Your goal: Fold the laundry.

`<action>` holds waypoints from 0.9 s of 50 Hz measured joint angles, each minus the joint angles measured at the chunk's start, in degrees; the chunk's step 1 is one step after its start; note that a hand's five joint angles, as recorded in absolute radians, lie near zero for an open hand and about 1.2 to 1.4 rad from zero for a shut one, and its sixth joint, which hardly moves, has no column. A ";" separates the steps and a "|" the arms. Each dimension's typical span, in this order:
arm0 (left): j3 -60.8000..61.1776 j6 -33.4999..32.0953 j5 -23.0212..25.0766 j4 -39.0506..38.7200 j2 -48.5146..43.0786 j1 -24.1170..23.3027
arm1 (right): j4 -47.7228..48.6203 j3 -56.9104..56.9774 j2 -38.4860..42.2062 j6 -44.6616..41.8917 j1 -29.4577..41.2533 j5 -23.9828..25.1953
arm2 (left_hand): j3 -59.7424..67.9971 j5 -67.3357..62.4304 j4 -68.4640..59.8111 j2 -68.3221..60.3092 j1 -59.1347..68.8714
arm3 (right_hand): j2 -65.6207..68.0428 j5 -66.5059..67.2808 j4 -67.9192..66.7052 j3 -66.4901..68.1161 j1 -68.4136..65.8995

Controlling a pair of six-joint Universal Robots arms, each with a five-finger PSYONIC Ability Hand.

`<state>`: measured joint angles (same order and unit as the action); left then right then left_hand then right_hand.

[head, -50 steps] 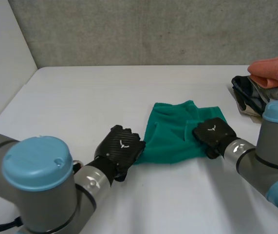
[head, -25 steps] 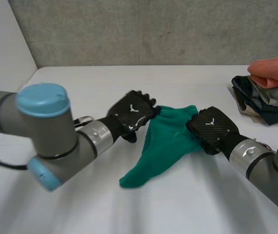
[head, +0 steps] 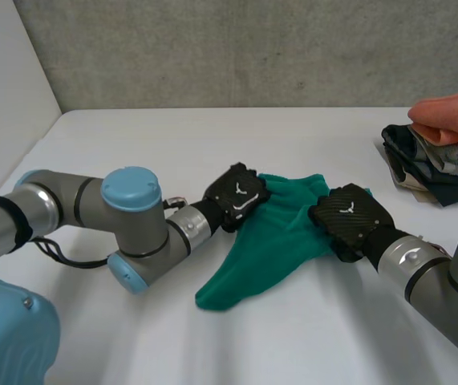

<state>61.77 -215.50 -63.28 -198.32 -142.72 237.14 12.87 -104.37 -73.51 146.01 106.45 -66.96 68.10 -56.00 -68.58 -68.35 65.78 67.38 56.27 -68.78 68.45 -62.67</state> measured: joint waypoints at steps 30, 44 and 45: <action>29.08 -0.37 -22.99 23.20 56.40 11.19 | -35.59 24.78 -15.27 3.02 -3.65 -5.86 | 0.23 0.00 -0.03 -0.18 0.00 | 0.00 1.36 0.00 0.00 0.00; 27.80 -8.32 -26.76 33.37 44.49 11.76 | -44.17 27.15 -7.17 -11.87 -4.99 -8.33 | 0.24 0.00 -0.05 -0.19 0.00 | 0.00 1.54 0.00 0.00 0.00; 26.16 -8.25 -26.81 32.67 42.08 11.72 | -43.21 28.17 -5.22 -11.67 -4.07 -9.05 | 0.25 0.00 -0.06 -0.19 0.00 | 0.00 1.54 0.00 0.00 0.00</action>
<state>87.93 -223.74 -90.09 -165.65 -100.65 248.86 -30.34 -76.20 -78.72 134.34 102.39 -76.01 68.36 -56.00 -68.65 -68.54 65.79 67.38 57.81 -68.78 68.45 -62.67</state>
